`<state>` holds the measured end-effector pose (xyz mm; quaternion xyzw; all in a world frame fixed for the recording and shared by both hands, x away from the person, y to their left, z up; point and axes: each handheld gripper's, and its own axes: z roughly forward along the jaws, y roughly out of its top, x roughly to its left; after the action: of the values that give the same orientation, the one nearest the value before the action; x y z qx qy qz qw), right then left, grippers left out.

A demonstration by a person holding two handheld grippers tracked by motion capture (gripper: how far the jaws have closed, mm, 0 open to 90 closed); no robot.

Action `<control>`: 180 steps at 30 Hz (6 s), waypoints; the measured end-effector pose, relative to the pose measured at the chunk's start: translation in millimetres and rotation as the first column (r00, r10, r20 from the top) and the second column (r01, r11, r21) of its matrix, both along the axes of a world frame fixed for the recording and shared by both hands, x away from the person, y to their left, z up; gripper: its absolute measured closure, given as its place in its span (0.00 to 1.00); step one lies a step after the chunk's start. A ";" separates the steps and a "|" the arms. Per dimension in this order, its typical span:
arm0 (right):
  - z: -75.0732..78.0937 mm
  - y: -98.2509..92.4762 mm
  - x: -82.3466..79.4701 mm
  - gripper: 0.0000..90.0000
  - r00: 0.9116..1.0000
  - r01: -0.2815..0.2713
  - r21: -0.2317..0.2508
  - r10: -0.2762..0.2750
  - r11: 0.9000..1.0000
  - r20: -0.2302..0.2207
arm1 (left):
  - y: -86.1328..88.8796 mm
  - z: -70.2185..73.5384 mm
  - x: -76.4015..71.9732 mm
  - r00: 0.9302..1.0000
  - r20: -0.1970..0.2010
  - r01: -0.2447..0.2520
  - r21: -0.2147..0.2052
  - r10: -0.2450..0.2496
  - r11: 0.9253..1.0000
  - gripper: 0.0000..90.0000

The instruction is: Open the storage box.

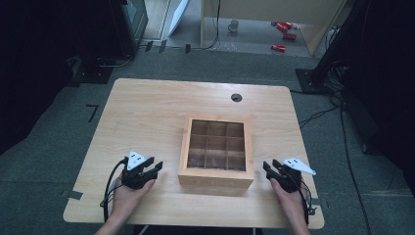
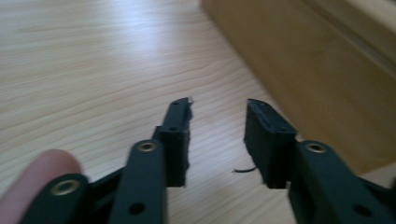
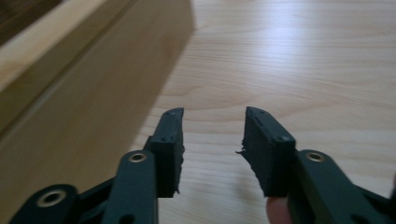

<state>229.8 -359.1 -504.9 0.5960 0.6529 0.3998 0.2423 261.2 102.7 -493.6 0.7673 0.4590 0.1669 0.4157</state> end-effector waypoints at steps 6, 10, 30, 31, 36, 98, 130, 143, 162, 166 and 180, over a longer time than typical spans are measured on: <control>6.0 20.4 6.0 0.75 0.999 -0.049 -0.017 0.049 0.999 0.003 | -16.6 5.2 0.7 0.999 0.002 0.044 -0.020 -0.044 0.999 0.89; 7.2 34.1 14.5 0.76 0.996 -0.091 -0.014 0.091 0.996 0.008 | -28.5 6.9 1.1 0.998 0.007 0.062 -0.022 -0.062 0.998 0.98; 16.5 41.6 23.8 1.00 0.994 -0.094 0.056 0.091 0.994 0.061 | -40.3 8.7 -4.2 0.984 0.014 0.179 -0.053 -0.178 0.982 1.00; 16.3 41.6 23.5 1.00 0.994 -0.090 0.063 0.087 0.994 0.060 | -39.9 8.9 -4.4 0.983 0.012 0.183 -0.054 -0.183 0.982 1.00; 15.9 42.3 23.6 1.00 0.995 -0.082 0.075 0.078 0.994 0.058 | -39.4 9.3 -4.8 0.983 0.009 0.183 -0.053 -0.183 0.982 1.00; 15.2 58.7 18.1 0.34 0.991 -0.136 0.022 0.136 0.990 0.005 | 0.2 18.1 -24.5 0.969 -0.069 0.234 -0.058 -0.237 0.971 0.64; 37.4 49.0 1.4 0.30 0.942 -0.311 0.002 0.308 0.950 0.137 | -0.2 37.8 -21.9 0.972 -0.012 0.233 -0.101 -0.235 0.967 0.75; 37.8 50.9 -3.8 0.27 0.891 -0.413 -0.052 0.415 0.909 0.182 | -3.0 50.4 -20.9 0.972 0.019 0.234 -0.102 -0.233 0.967 0.73; 53.6 77.6 -14.1 0.32 0.809 -0.461 -0.145 0.482 0.875 0.335 | -4.7 45.1 -20.8 0.973 0.004 0.231 -0.043 -0.231 0.972 0.60; 53.7 76.2 -10.8 0.34 0.812 -0.467 -0.140 0.486 0.873 0.323 | -8.6 41.0 -19.8 0.968 0.000 0.249 -0.057 -0.249 0.967 0.62; 40.1 82.1 -11.1 0.27 0.795 -0.494 -0.233 0.544 0.838 0.269 | -9.2 44.9 -18.5 0.972 0.015 0.236 -0.092 -0.235 0.967 0.62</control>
<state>218.7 -277.0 -464.8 0.2994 0.7705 0.4930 0.2713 242.6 93.6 -448.7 0.7957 0.3713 0.0962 0.4687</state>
